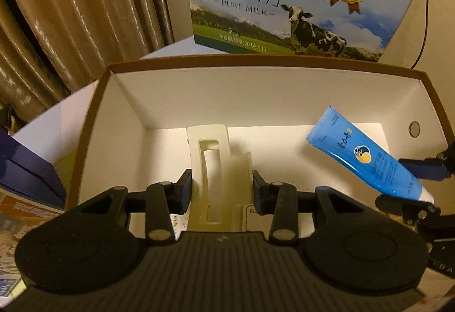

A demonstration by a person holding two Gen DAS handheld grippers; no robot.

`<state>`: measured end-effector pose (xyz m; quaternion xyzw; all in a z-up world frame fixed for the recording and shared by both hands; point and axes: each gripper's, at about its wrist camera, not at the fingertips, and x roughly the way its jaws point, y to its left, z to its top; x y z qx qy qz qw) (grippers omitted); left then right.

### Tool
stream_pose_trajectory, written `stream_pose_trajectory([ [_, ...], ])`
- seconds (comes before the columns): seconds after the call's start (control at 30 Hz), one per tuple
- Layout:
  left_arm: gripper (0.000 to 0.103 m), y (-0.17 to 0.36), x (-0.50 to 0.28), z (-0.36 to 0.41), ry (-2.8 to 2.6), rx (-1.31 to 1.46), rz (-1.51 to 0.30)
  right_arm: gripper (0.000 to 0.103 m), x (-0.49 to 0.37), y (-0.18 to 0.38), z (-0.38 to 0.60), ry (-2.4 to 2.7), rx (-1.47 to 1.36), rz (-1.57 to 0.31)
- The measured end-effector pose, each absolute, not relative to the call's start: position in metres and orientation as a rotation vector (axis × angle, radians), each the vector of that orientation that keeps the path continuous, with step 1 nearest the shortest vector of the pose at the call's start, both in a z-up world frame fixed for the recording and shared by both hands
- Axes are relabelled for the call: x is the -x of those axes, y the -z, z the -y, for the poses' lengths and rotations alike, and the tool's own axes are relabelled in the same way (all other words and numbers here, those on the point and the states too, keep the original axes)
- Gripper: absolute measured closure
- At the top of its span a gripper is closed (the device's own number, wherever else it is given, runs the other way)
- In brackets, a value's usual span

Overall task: Organize objects
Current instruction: 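Lower the clip and tube into the box and open both grippers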

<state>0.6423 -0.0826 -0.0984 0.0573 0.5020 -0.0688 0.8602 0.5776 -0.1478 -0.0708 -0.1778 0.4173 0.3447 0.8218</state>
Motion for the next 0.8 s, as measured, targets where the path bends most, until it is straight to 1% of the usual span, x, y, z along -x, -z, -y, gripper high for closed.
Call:
stream_pose_trajectory([
  [0.23,0.066,0.111,-0.652,0.083,0.148,-0.094,-1.076,0.07,-0.581,0.076,0.147,-0.723,0.377,-0.906],
  [0.27,0.06,0.112,-0.652,0.083,0.148,-0.091,-1.077,0.07,-0.581,0.076,0.148,-0.723,0.375,-0.906],
  [0.4,0.05,0.111,-0.651,0.08,0.156,-0.082,-1.067,0.07,-0.586,0.077,0.143,-0.724,0.366,-0.913],
  [0.47,0.039,0.107,-0.649,0.078,0.158,-0.08,-1.057,0.07,-0.586,0.077,0.142,-0.724,0.368,-0.914],
  [0.6,0.035,0.098,-0.643,0.074,0.161,-0.08,-1.042,0.07,-0.585,0.078,0.141,-0.706,0.382,-0.9],
  [0.7,0.027,0.092,-0.638,0.068,0.165,-0.063,-1.037,0.069,-0.584,0.077,0.14,-0.693,0.373,-0.887],
  [0.73,0.025,0.089,-0.635,0.066,0.167,-0.057,-1.034,0.067,-0.584,0.076,0.141,-0.694,0.359,-0.876],
  [0.8,0.024,0.085,-0.631,0.064,0.175,-0.053,-1.029,0.058,-0.583,0.072,0.144,-0.697,0.328,-0.87],
])
